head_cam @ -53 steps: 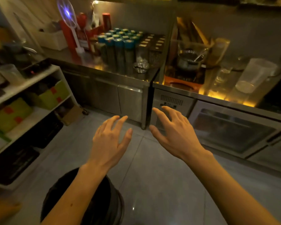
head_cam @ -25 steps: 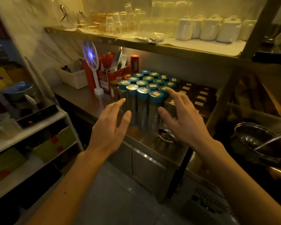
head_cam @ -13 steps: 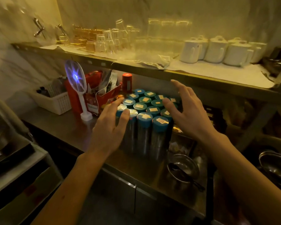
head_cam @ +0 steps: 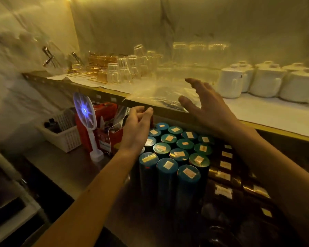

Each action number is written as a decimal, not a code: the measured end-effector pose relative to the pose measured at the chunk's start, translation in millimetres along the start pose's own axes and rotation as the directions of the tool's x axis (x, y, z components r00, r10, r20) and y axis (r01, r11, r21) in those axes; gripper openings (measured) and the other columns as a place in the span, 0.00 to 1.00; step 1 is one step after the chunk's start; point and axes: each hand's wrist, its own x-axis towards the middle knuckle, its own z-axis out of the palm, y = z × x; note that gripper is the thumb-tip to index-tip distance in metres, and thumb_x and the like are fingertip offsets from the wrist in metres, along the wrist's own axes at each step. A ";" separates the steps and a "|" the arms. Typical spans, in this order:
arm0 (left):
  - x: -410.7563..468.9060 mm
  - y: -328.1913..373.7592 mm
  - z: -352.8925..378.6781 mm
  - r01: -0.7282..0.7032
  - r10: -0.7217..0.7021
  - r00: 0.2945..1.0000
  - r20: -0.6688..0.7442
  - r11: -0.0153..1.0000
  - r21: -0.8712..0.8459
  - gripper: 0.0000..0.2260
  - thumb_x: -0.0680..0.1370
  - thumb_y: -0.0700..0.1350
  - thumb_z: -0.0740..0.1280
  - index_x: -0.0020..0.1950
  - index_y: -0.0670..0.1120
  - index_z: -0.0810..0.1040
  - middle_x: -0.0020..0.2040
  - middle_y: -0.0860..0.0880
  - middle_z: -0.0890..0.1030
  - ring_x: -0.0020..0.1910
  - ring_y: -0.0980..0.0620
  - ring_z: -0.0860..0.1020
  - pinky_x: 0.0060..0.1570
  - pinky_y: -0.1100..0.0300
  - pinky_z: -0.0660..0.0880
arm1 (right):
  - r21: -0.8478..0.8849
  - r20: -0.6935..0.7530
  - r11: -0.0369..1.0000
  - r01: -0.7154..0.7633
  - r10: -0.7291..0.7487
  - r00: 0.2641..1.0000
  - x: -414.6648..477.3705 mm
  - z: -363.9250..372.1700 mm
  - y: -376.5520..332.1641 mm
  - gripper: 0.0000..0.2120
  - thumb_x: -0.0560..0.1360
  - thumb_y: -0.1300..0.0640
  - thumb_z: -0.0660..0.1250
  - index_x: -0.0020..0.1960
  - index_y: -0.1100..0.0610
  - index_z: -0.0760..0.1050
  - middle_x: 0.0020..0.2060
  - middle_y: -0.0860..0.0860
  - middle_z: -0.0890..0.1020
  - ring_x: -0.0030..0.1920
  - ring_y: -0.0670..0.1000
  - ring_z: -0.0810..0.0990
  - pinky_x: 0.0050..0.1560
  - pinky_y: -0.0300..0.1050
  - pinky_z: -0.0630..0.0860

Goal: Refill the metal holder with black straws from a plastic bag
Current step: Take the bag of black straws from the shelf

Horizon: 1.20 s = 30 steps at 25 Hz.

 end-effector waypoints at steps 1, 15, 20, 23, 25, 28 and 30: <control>8.5 -1.6 6.0 0.028 -0.028 0.999 -0.015 0.999 -0.023 0.19 0.81 0.54 0.60 0.70 0.47 0.67 0.56 0.53 0.75 0.55 0.55 0.76 0.56 0.58 0.73 | 0.001 0.018 1.000 0.004 -0.004 1.000 14.9 3.4 6.7 0.28 0.79 0.41 0.60 0.76 0.47 0.59 0.72 0.55 0.68 0.69 0.56 0.70 0.65 0.56 0.71; 63.4 -13.4 50.0 0.350 -0.365 0.928 0.068 0.798 -0.490 0.23 0.76 0.46 0.72 0.66 0.44 0.65 0.55 0.44 0.78 0.51 0.48 0.83 0.50 0.57 0.81 | -0.155 0.447 0.978 -0.141 0.197 0.873 150.1 45.7 49.1 0.26 0.80 0.40 0.59 0.71 0.54 0.69 0.70 0.56 0.72 0.68 0.58 0.71 0.61 0.49 0.67; 77.3 -9.0 54.2 0.337 -0.364 0.929 0.068 0.755 -0.562 0.22 0.76 0.43 0.71 0.65 0.43 0.66 0.54 0.40 0.80 0.41 0.50 0.85 0.37 0.60 0.82 | -0.174 0.420 0.961 -0.214 0.268 0.867 168.4 47.0 59.9 0.25 0.81 0.43 0.59 0.69 0.60 0.72 0.68 0.58 0.73 0.67 0.58 0.71 0.59 0.48 0.66; 84.5 -7.7 58.9 0.339 -0.376 0.925 0.054 0.751 -0.566 0.19 0.76 0.39 0.70 0.63 0.41 0.67 0.51 0.40 0.80 0.36 0.51 0.84 0.33 0.61 0.81 | -0.127 0.428 0.959 -0.254 0.284 0.858 172.3 46.2 70.6 0.21 0.80 0.47 0.63 0.65 0.61 0.75 0.63 0.57 0.77 0.58 0.55 0.73 0.55 0.47 0.68; 86.9 -8.9 59.1 0.338 -0.379 0.924 0.045 0.757 -0.559 0.17 0.77 0.36 0.69 0.63 0.41 0.67 0.50 0.40 0.79 0.36 0.51 0.83 0.33 0.61 0.81 | -0.098 0.422 0.958 -0.271 0.286 0.860 170.9 45.9 73.6 0.20 0.79 0.48 0.65 0.63 0.62 0.76 0.58 0.56 0.78 0.54 0.53 0.73 0.54 0.47 0.70; 89.4 -12.7 58.5 0.330 -0.370 0.928 0.049 0.753 -0.569 0.17 0.77 0.37 0.68 0.63 0.41 0.67 0.52 0.40 0.80 0.40 0.49 0.83 0.35 0.59 0.81 | 0.016 0.449 0.934 -0.358 0.313 0.837 174.4 44.0 73.1 0.13 0.77 0.52 0.68 0.55 0.61 0.77 0.49 0.53 0.79 0.48 0.51 0.75 0.47 0.44 0.73; 88.6 -13.2 57.0 0.307 -0.345 0.938 0.039 0.770 -0.559 0.20 0.76 0.40 0.71 0.64 0.43 0.68 0.56 0.42 0.79 0.47 0.48 0.83 0.36 0.59 0.81 | 0.066 0.464 0.912 -0.404 0.330 0.822 173.8 41.3 68.0 0.09 0.77 0.53 0.69 0.52 0.58 0.77 0.45 0.51 0.79 0.47 0.49 0.76 0.40 0.41 0.71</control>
